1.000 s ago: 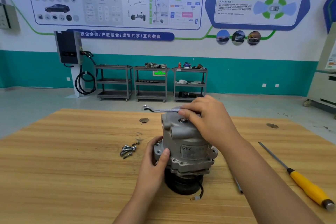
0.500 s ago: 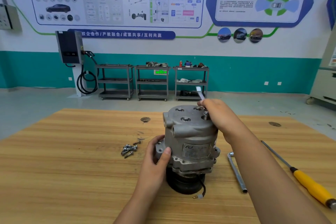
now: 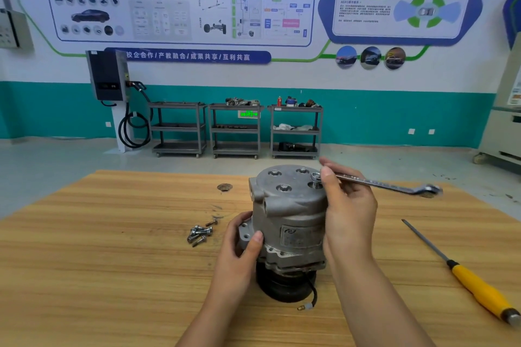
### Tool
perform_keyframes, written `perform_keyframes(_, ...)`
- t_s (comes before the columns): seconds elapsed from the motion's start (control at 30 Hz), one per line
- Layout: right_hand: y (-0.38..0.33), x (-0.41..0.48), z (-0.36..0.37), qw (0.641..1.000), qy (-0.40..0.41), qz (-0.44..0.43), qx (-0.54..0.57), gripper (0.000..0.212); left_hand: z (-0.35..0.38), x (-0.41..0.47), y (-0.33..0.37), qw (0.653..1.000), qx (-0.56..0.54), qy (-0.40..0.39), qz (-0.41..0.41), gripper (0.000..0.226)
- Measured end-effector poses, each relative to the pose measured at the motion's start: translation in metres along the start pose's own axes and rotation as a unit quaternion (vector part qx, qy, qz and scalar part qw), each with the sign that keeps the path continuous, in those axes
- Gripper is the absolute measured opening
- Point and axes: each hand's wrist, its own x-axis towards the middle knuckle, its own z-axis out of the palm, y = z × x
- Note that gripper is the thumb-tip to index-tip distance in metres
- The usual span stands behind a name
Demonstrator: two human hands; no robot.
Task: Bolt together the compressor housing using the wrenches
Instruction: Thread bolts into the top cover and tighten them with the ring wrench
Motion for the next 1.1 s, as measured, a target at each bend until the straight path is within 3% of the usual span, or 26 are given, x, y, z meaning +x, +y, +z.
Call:
perform_keyframes(0.1,0.004,-0.012,-0.004,0.993,-0.046,-0.094,-0.062,0.018,0.000,0.000,0.000,1.000,-0.001,0.006,0.004,0.045)
perform_keyframes(0.27,0.005,-0.018,-0.019,0.967,-0.121,-0.147,-0.171,0.028,-0.001,0.000,-0.001,1.000,-0.001,0.002,0.006,0.045)
perform_keyframes(0.43,-0.011,-0.004,-0.015,0.941,-0.123,-0.193,-0.247,0.019,-0.001,-0.001,-0.001,1.000,-0.013,0.005,0.006,0.040)
perform_keyframes(0.6,-0.021,0.015,-0.009,0.907,-0.190,-0.219,-0.305,0.003,-0.002,-0.001,-0.003,0.999,-0.040,0.004,-0.009,0.051)
perform_keyframes(0.73,-0.021,0.024,0.002,0.869,-0.155,-0.226,-0.412,0.016,-0.002,0.000,-0.004,0.998,-0.054,0.005,-0.044,0.059)
perform_keyframes(0.87,-0.021,0.035,0.010,0.870,-0.097,-0.130,-0.466,0.029,0.001,-0.001,-0.003,0.996,-0.066,0.006,-0.055,0.026)
perform_keyframes(1.1,-0.009,0.049,0.004,0.902,-0.060,0.085,-0.420,0.019,0.001,0.000,-0.002,0.996,-0.077,-0.001,-0.053,0.023)
